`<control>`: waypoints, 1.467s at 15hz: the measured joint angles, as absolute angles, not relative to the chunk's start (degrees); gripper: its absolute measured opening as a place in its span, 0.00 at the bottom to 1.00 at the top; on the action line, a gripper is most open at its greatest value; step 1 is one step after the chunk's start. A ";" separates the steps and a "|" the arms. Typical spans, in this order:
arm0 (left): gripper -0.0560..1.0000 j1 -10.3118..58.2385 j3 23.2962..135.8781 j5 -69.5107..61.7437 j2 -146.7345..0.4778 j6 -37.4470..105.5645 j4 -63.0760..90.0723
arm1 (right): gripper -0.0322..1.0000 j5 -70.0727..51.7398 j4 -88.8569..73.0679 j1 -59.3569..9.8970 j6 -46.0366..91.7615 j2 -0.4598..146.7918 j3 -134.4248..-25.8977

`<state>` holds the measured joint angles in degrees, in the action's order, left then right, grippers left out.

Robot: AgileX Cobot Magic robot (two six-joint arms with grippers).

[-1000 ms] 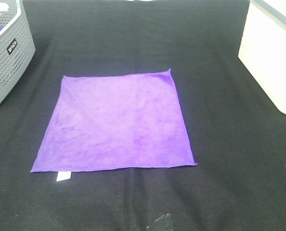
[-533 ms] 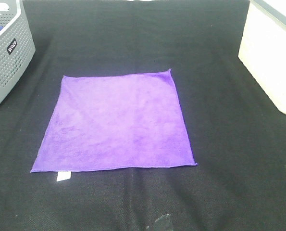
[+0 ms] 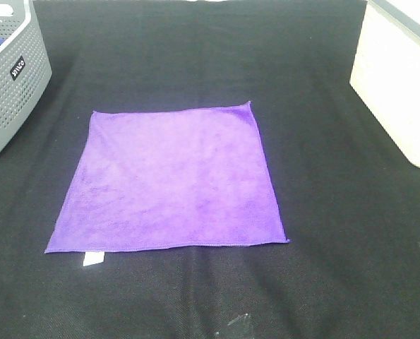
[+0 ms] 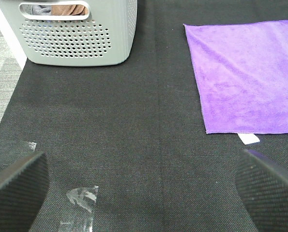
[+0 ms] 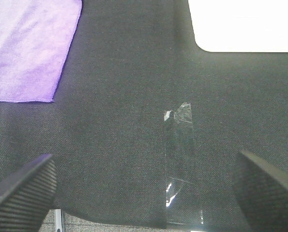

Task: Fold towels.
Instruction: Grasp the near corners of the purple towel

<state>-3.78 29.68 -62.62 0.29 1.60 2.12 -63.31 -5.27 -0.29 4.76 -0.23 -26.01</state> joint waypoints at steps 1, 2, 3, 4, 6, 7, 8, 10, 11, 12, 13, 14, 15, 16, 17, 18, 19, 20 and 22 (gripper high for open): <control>0.99 -3.78 29.68 -62.62 0.29 1.60 2.12 | 0.94 -63.31 -5.27 -0.29 4.76 -0.23 -26.01; 0.99 -3.78 29.68 -62.62 0.29 1.60 2.12 | 0.94 -63.31 -5.27 -0.29 4.76 -0.23 -26.01; 0.99 -3.78 29.68 -62.62 0.29 1.60 2.12 | 0.94 -63.31 -5.27 -0.29 4.76 -0.23 -26.01; 0.99 -3.78 29.68 -62.62 0.29 1.60 2.12 | 0.94 -63.31 -5.27 -0.29 4.76 -0.23 -26.01; 0.99 -3.78 29.68 -62.62 0.29 1.60 2.12 | 0.94 -63.31 -5.27 -0.29 4.76 -0.23 -26.01; 0.99 -3.78 29.68 -62.62 0.29 1.60 2.12 | 0.94 -63.31 -5.27 -0.29 4.76 -0.23 -26.01; 0.99 -3.78 29.68 -62.62 0.29 1.60 2.12 | 0.94 -63.31 -5.27 -0.29 4.76 -0.23 -26.01; 0.99 -3.78 29.68 -62.62 0.29 1.60 2.12 | 0.94 -63.31 -5.27 -0.29 4.76 -0.23 -26.01; 0.99 -3.78 29.68 -62.62 0.29 1.60 2.12 | 0.94 -63.31 -5.39 -0.29 4.76 -0.23 -26.01; 0.99 -3.78 29.68 -62.62 0.29 1.60 2.12 | 0.94 -63.31 -5.39 -0.29 4.76 -0.23 -26.01; 0.99 -3.78 29.68 -62.62 0.29 1.60 2.12 | 0.94 -63.31 -5.39 -0.29 4.76 -0.23 -26.01; 0.99 -3.78 29.68 -62.62 0.29 1.60 2.12 | 0.94 -63.31 -5.39 -0.29 4.76 -0.23 -26.01; 0.99 -3.78 29.68 -62.62 0.29 1.60 2.12 | 0.94 -63.31 -5.39 -0.29 4.76 -0.23 -26.01; 0.99 -3.78 29.68 -62.62 0.29 1.60 2.12 | 0.94 -63.31 -5.39 -0.29 4.76 -0.23 -26.01; 0.99 -3.78 29.91 -63.03 -0.63 1.60 2.81 | 0.94 -63.37 -5.39 -0.29 4.76 0.63 -26.59; 0.99 -3.78 31.28 -64.40 -3.84 1.60 4.01 | 0.94 -64.11 -5.44 -0.29 4.76 3.90 -28.13; 0.99 -3.78 34.03 -66.58 -9.80 1.60 5.10 | 0.94 -65.09 -5.84 -0.29 4.58 9.45 -30.60; 0.99 -3.78 37.13 -68.47 -17.48 1.60 5.56 | 0.94 -65.89 -6.82 -0.29 4.35 15.87 -33.58; 0.99 -3.78 42.57 -68.53 -31.97 1.66 5.39 | 0.94 -65.03 -10.03 -0.29 4.81 31.28 -38.33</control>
